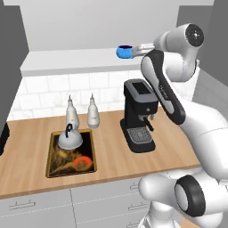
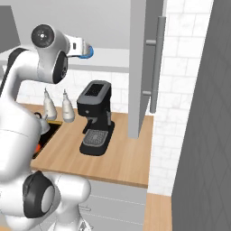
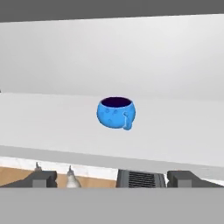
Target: Pick the kettle from the counter and place it on the tray. Then pick the mug from the cabinet and place it on the tray. Then close the cabinet doors.
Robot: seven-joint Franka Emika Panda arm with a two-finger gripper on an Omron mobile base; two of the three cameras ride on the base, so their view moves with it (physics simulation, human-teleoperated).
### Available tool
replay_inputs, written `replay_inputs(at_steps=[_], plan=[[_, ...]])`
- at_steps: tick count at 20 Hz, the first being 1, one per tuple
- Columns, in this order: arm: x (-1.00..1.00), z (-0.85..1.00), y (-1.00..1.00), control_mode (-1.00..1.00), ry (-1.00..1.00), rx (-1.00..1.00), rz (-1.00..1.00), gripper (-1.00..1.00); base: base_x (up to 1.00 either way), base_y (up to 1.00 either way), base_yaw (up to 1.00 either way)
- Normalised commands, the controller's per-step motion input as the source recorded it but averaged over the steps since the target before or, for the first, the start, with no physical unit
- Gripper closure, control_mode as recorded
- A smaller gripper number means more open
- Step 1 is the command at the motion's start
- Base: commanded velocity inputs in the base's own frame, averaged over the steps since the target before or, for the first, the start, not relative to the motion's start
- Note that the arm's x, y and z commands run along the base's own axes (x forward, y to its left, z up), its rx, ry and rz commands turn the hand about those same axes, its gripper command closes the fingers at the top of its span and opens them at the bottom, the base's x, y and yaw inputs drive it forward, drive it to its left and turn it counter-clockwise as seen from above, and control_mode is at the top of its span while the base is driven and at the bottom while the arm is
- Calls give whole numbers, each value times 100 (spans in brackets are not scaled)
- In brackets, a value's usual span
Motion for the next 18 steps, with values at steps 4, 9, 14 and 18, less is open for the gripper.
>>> replay_inputs(at_steps=[4, 9, 14, 18], plan=[[51, 7, 0, -100, 0, 0, 0, -100, 0, 0, 0], [50, 0, -2, -100, 0, 0, 1, -100, 0, 0, 0], [41, -2, -6, -100, 0, 0, 0, -100, 0, 0, 0], [34, -7, -5, -100, 0, 0, 0, -100, 0, 0, 0]])
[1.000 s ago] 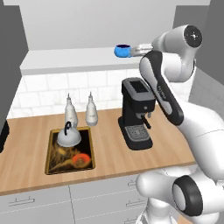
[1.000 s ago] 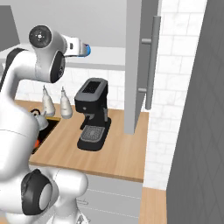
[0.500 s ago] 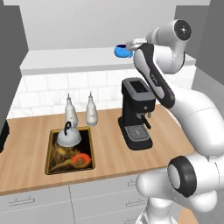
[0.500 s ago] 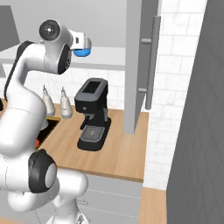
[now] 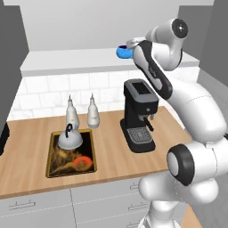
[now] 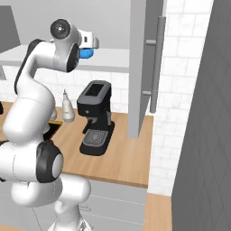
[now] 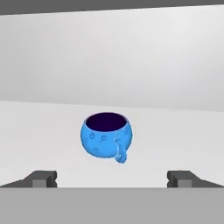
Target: Pick the kettle from the counter and place it on the tray. Then pick the mug from the cabinet and place it on the tray. Then close the cabinet doors.
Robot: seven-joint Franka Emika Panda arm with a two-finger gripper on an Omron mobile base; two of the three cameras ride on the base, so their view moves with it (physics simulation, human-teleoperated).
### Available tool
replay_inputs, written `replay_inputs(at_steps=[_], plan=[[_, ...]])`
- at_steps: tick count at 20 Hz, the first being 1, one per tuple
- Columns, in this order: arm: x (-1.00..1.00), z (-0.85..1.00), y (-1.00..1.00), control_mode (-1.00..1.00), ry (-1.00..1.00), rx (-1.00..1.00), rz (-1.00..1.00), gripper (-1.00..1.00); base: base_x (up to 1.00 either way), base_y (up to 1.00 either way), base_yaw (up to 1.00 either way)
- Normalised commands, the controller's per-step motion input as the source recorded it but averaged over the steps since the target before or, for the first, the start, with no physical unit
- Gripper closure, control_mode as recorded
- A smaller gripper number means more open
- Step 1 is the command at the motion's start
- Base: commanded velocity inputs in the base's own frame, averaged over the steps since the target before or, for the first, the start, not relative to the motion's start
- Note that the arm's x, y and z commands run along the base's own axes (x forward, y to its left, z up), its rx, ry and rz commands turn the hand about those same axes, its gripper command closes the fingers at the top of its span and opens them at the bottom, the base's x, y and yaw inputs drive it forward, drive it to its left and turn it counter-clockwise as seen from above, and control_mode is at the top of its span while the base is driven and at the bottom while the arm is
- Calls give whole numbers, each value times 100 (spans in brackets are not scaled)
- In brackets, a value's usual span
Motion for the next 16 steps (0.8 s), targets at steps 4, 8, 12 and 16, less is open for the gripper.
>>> replay_inputs(at_steps=[4, 8, 12, 16], plan=[[32, -7, -3, -100, 0, 0, 0, -100, 0, 0, 0], [29, -11, 0, -100, 0, 0, 0, -100, 0, 0, 0], [21, -20, 0, -100, 0, 0, 2, -100, 0, 0, 0], [14, -23, 0, -100, 0, 0, 2, -100, 0, 0, 0]])
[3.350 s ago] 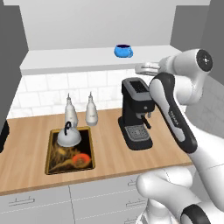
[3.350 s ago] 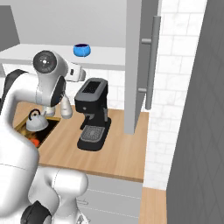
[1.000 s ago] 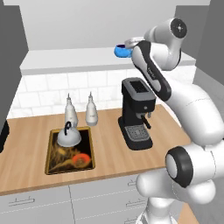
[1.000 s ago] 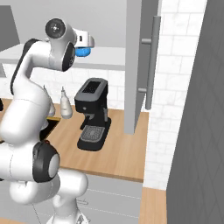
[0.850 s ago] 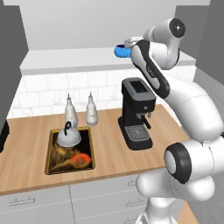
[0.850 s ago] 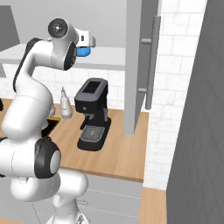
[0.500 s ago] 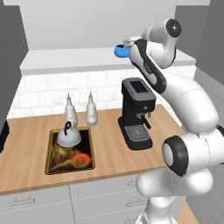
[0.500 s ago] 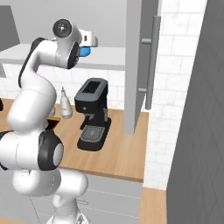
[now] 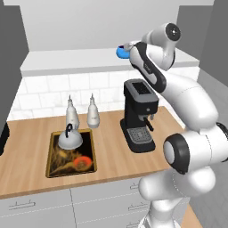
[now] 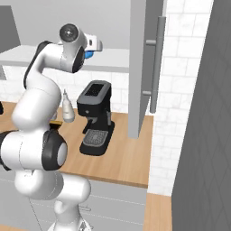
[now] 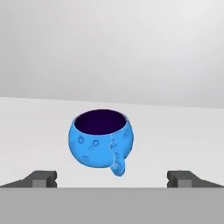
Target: Pick the kettle from the counter and place it on the tray. Then pick the mug from the cabinet and place it on the tray. Then close the cabinet doors.
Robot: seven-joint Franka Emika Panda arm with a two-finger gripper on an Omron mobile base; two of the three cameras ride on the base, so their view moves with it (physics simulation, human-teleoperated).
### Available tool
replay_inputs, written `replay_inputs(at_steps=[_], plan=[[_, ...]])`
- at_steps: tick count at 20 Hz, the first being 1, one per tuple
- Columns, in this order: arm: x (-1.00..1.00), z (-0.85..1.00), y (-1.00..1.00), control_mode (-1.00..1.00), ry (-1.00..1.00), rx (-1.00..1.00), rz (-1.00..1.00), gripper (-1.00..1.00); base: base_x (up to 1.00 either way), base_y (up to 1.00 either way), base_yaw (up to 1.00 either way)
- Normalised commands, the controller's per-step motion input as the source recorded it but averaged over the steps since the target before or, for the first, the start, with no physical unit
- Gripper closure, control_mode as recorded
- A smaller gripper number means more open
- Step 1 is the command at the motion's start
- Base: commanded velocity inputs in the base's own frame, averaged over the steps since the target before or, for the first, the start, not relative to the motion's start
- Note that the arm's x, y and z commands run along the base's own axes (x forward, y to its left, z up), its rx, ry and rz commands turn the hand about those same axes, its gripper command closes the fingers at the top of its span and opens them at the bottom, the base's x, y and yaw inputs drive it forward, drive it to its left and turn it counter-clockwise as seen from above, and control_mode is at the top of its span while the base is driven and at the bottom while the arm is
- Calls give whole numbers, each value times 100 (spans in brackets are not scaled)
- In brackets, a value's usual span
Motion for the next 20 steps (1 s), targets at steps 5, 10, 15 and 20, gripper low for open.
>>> replay_inputs(at_steps=[5, 10, 15, 20], plan=[[22, -15, 0, -100, 0, 0, 3, -100, 0, 0, 0], [28, -9, 0, -100, 0, 0, 5, -100, 0, 0, 0], [22, -9, 0, -100, 0, 0, 4, -100, 0, 0, 0], [23, -11, 0, -100, -1, 0, 3, -100, 0, 0, 0]])
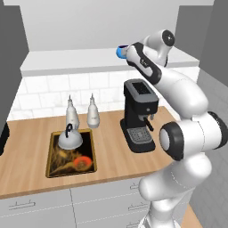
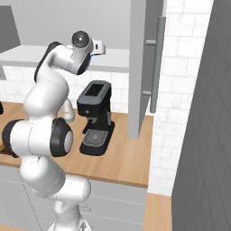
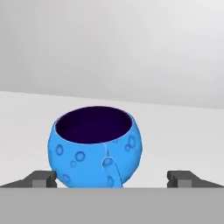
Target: Pick the kettle from the counter and place it on the tray. Then pick the mug from the cabinet and place it on the tray. Then close the cabinet doors.
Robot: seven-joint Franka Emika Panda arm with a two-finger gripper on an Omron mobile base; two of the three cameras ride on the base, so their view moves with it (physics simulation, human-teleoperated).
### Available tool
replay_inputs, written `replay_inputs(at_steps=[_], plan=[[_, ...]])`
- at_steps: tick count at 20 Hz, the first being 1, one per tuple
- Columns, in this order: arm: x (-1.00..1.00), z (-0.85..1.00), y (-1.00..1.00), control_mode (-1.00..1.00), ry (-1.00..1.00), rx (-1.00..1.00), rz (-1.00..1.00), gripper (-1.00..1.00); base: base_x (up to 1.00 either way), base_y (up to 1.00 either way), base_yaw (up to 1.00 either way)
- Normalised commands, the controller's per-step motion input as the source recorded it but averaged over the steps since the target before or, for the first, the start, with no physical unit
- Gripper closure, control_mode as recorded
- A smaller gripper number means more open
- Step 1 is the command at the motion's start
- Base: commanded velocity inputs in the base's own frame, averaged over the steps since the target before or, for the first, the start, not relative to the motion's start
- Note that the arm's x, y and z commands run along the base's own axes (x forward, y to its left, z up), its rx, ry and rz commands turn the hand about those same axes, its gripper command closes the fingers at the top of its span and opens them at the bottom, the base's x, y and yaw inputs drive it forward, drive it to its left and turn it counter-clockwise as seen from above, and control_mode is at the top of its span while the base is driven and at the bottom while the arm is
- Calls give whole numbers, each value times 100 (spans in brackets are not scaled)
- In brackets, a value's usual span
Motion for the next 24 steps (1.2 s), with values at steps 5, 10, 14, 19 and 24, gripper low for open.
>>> replay_inputs(at_steps=[5, 10, 14, 19, 24], plan=[[17, -9, 0, -100, 0, 0, 4, -100, 0, 0, 0], [2, -2, 2, -100, -3, 0, 3, 100, 0, 0, 0], [0, 0, 2, -100, -8, 0, 0, 100, 0, 0, 0], [0, 0, 1, -100, -4, 0, 0, 100, 0, 0, 0], [0, -3, 5, -100, 0, 0, 0, 100, 0, 0, 0]])
